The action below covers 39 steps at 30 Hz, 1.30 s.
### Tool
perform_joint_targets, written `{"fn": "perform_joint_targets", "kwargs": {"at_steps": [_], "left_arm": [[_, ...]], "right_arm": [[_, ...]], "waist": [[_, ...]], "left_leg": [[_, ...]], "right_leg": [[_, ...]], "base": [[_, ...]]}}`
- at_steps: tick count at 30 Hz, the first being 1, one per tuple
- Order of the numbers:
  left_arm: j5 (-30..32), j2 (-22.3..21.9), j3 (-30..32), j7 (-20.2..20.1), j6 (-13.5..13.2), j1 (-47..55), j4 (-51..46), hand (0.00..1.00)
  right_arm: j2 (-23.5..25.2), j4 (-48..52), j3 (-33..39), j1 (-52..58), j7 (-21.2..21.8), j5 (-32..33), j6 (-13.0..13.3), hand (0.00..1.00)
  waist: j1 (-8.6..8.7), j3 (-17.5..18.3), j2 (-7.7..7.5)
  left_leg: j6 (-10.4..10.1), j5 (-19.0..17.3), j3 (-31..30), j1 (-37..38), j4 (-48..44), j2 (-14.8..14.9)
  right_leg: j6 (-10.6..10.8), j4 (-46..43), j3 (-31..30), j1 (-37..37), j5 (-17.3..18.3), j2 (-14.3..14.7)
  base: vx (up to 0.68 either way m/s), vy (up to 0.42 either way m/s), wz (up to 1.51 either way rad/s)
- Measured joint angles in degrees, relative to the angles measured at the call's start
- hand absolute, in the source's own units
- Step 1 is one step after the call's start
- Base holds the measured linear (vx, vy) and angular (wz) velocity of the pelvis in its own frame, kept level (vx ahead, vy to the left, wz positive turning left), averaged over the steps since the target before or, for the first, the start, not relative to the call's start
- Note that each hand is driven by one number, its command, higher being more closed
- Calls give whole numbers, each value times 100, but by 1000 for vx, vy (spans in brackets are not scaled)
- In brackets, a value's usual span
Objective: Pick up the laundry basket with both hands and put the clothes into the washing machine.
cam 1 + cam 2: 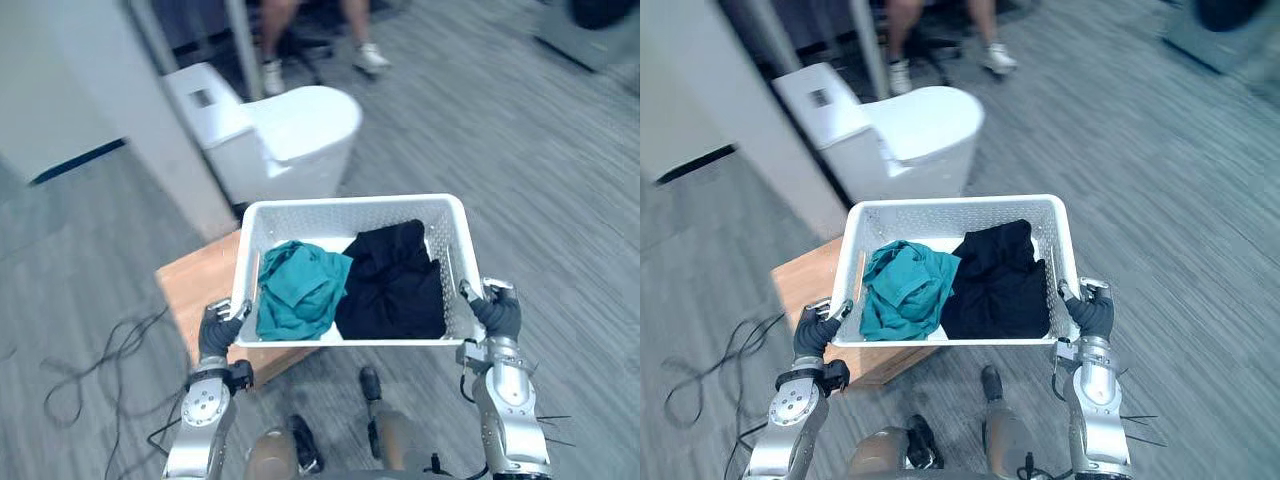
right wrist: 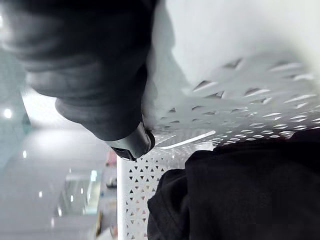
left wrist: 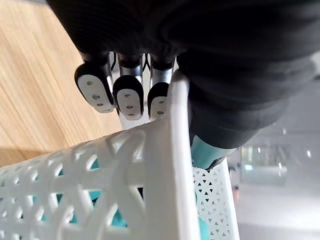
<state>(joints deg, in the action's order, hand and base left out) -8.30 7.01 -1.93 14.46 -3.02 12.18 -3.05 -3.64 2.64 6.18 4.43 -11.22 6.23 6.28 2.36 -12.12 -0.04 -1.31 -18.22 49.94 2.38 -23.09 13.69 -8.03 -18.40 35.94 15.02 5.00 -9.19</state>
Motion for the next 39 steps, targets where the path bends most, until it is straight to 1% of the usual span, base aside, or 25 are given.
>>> {"fn": "perform_joint_targets", "kwargs": {"at_steps": [2,4,6,7,8,9,12,13,16,18,19,21,22,24,25,27,29,31,33,34,35,36,37,38,39], "left_arm": [[0,6,-1,60,-6,-38,-42,100],[-2,0,-2,75,-5,-27,-41,100],[-19,4,-24,86,-6,93,-23,100],[-39,-2,-59,92,-6,93,-1,100],[-94,-5,-162,134,-6,96,30,100],[-121,-12,-219,156,-11,132,36,100],[-121,-39,-239,197,-81,294,35,100],[-120,-40,-239,191,-81,315,35,100],[-116,-186,-227,188,-79,390,33,100],[-110,-353,-227,182,-75,477,25,100],[-110,-402,-223,181,-70,519,22,100],[-108,-400,-203,178,-70,551,-35,100],[-109,-376,-198,177,-66,604,-39,100],[-109,-362,-210,156,-13,683,-35,100],[-109,-343,-217,120,28,685,-35,100],[-72,-235,-216,103,62,739,-35,100],[-69,-147,-215,103,61,740,-73,100],[-67,-95,-215,92,59,696,-141,100],[-66,-80,-215,67,63,628,-144,100],[-62,-74,-215,67,63,628,-144,100],[-52,-51,-216,65,64,625,-144,100],[-33,-87,-233,57,67,610,-97,100],[-24,-152,-239,57,80,605,-71,100],[5,-254,-247,55,102,585,-71,100],[6,-261,-266,48,102,502,-39,100]], "right_arm": [[-42,-172,-27,-149,-31,19,2,100],[-87,-176,-63,-158,-34,43,1,100],[-245,-176,-172,-182,-37,78,-16,100],[-286,-175,-172,-174,-54,105,-32,100],[-386,-170,-172,-168,-97,118,-38,100],[-467,-155,-173,-160,-101,121,-42,100],[-560,-105,-274,-85,-95,121,-46,100],[-576,-102,-289,-49,-92,118,-47,100],[-634,-102,-289,-30,-95,114,-67,100],[-724,-99,-290,1,-97,103,-103,100],[-728,-98,-293,22,-104,90,-149,100],[-674,-94,-295,43,-105,38,-153,100],[-588,-96,-293,117,-104,-25,-151,100],[-526,-135,-271,207,-92,-124,-189,100],[-489,-164,-252,270,-95,-131,-199,100],[-353,-379,-251,322,-97,-201,-221,100],[-290,-401,-259,312,-93,-240,-218,100],[-292,-394,-257,291,-87,-236,-213,100],[-279,-395,-188,268,-78,-232,-213,100],[-250,-395,-172,275,-79,-232,-213,100],[-246,-384,-170,276,-79,-232,-213,100],[-248,-377,-170,305,-82,-234,-220,100],[-303,-380,-168,315,-84,-234,-230,100],[-376,-369,-157,346,-86,-234,-237,100],[-401,-349,-128,336,-88,-233,-237,100]], "waist": [[4,27,52],[-22,33,54],[-100,44,142],[-119,45,143],[-150,47,142],[-173,48,143],[-329,74,170],[-352,76,175],[-377,84,254],[-487,132,404],[-596,229,433],[-662,337,334],[-645,384,207],[-587,382,155],[-551,372,140],[-424,364,171],[-365,393,250],[-295,396,287],[-280,354,255],[-253,361,204],[-145,338,109],[-56,316,101],[-24,347,212],[-27,441,395],[-32,419,510]], "left_leg": [[-192,-170,220,184,-337,210],[-109,-252,15,214,-1248,690],[1021,75,-1130,-382,-3245,1461],[913,67,-1622,-587,-3547,1367],[748,-6,-2425,-908,-3793,951],[530,-133,-3062,-1136,-3644,424],[281,-283,-4121,-1554,-2511,-551],[243,-261,-4350,-1733,-2042,-745],[-417,282,-4516,-2202,-124,-982],[-318,935,-4427,-2198,462,-890],[-51,1285,-4358,-2169,416,-869],[230,1366,-4100,-2134,196,-897],[490,1209,-3956,-1897,199,-1031],[761,877,-3933,-1564,43,-1299],[822,757,-4009,-1350,62,-1420],[931,335,-4138,-510,225,-1636],[914,159,-4322,-55,469,-1619],[865,50,-4521,260,726,-1492],[768,-16,-4684,770,1131,-1308],[724,-40,-4693,898,1197,-1298],[478,-175,-4823,1184,1269,-1299],[240,-355,-4962,1565,1319,-1216],[206,-374,-5004,1670,1302,-1116],[121,-321,-5078,1668,1054,-869],[-70,-203,-5142,1571,621,-710]], "right_leg": [[79,-116,32,-44,69,87],[95,-201,-597,20,129,529],[40,-21,-1232,-243,232,1235],[42,37,-1345,-349,230,1326],[45,151,-1497,-540,228,1413],[56,268,-1701,-707,220,1457],[104,697,-2223,-1009,189,1529],[154,907,-2323,-1118,157,1528],[246,1576,-2651,-1509,98,1548],[317,1765,-2846,-1773,54,1638],[371,1717,-2909,-1840,76,1611],[649,1120,-2992,-1683,614,1399],[1231,235,-2995,-1473,1088,1130],[2013,-2063,-3138,-764,1195,741],[2089,-2754,-3120,-563,1015,574],[1304,-4209,-2800,-97,1105,57],[998,-3992,-2482,288,1264,-94],[986,-3000,-2405,744,1258,18],[1155,-416,-2405,1001,339,308],[1173,295,-2448,985,43,331],[1170,1044,-2538,957,-283,319],[1076,936,-2694,931,-867,371],[970,694,-2703,946,-1162,419],[834,128,-2626,1071,-1248,557],[617,-323,-2489,1121,-946,649]], "base": [[128,-102,-195],[179,-170,-193],[160,-127,-195],[161,-11,-179],[193,54,-164],[207,73,-153],[211,124,-144],[214,146,-104],[279,145,-75],[354,161,-70],[323,156,-60],[471,217,-39],[586,227,-18],[532,191,17],[585,173,54],[657,129,42],[572,36,37],[599,-27,46],[627,-97,40],[664,-154,55],[694,-204,66],[734,-220,63],[787,-215,42],[803,-209,18],[1049,-314,12]]}}
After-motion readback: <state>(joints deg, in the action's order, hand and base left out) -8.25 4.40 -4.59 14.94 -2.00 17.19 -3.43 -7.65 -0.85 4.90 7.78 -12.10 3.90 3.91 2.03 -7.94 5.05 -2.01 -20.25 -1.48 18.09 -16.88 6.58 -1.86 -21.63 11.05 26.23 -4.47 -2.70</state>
